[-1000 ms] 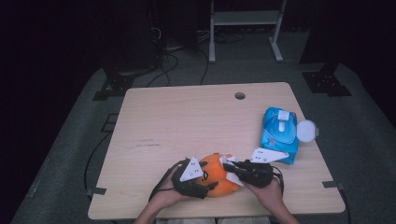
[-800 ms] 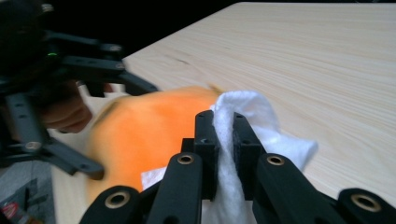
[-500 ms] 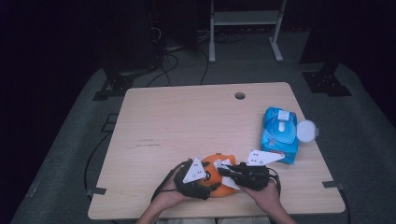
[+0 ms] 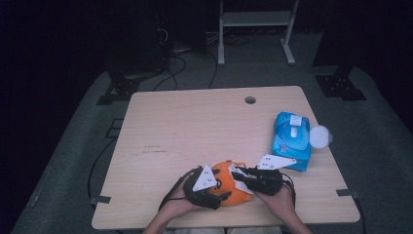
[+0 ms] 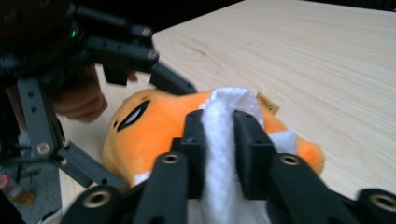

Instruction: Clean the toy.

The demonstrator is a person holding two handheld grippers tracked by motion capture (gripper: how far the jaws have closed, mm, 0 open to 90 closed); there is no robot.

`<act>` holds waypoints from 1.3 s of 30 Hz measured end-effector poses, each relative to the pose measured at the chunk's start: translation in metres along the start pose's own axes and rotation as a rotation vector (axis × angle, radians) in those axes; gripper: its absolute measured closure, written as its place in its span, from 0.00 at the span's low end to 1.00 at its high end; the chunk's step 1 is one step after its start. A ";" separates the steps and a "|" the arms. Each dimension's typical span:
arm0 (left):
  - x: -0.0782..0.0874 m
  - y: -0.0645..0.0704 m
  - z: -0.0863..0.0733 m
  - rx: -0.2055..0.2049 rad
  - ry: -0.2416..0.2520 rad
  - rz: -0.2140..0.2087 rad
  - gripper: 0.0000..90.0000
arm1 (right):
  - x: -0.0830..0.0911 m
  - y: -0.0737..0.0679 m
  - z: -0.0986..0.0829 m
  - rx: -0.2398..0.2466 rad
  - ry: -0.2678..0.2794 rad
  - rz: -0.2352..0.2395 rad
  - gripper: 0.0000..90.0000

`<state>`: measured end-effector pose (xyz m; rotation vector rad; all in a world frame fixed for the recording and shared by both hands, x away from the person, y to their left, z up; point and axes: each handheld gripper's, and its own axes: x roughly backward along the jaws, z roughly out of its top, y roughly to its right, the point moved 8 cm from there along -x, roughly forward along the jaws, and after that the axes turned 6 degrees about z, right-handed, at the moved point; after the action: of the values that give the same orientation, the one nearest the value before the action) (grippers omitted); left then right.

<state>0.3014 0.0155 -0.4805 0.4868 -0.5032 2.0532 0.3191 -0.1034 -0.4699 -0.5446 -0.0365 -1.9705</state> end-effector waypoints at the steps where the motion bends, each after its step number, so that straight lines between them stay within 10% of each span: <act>1: 0.003 -0.002 0.002 0.026 0.004 -0.009 0.21 | -0.001 -0.001 -0.001 0.004 -0.009 0.004 0.86; 8: 0.005 -0.022 -0.006 0.203 -0.008 -0.010 0.14 | 0.006 0.007 0.000 -0.033 0.012 0.006 0.90; 15: 0.004 -0.007 0.000 0.057 -0.003 0.004 0.26 | -0.006 -0.029 0.014 0.080 0.027 0.088 0.91; 22: 0.004 -0.021 -0.003 0.235 -0.004 -0.011 0.16 | 0.007 -0.004 0.008 0.017 0.034 0.021 0.91; 27: 0.004 -0.011 -0.002 0.086 -0.011 0.010 0.32 | -0.001 -0.020 0.009 0.049 0.030 0.060 0.91; 32: 0.006 -0.006 0.002 0.026 0.015 -0.001 0.34 | 0.006 -0.005 0.014 0.037 0.062 -0.001 0.90; 39: -0.001 -0.020 -0.004 0.316 -0.009 -0.071 0.12 | 0.007 -0.002 0.008 0.034 0.040 -0.013 0.91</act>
<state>0.3188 0.0265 -0.4817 0.6908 -0.1625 2.0705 0.3175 -0.1060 -0.4600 -0.4838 -0.0488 -1.9892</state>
